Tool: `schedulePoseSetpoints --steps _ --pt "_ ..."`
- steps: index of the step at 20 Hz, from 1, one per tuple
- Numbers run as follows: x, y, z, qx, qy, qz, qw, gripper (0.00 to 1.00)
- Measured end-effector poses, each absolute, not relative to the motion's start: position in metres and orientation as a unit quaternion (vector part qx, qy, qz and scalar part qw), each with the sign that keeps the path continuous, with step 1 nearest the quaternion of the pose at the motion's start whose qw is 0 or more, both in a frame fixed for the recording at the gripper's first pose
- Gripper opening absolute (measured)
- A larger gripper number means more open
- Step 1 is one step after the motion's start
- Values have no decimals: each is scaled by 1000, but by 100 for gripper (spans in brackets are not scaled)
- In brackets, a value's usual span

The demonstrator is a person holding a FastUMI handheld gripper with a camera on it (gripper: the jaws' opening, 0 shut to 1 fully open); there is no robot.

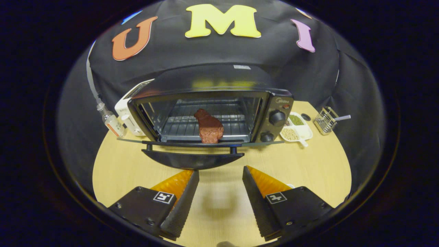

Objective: Open the toaster oven, put the food inside, and close the toaster oven door.

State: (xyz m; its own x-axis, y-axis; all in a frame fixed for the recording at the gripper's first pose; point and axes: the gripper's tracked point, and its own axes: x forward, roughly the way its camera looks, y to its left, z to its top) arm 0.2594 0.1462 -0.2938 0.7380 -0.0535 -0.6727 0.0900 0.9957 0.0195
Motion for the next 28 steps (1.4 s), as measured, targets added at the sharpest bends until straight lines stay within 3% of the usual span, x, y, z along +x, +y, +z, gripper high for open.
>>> schedulePoseSetpoints --steps 12,22,28 --pt "253 139 -268 40 335 -42 941 83" --pt "289 144 -260 26 305 -37 951 83" --pt "268 130 -241 54 288 -30 956 83"
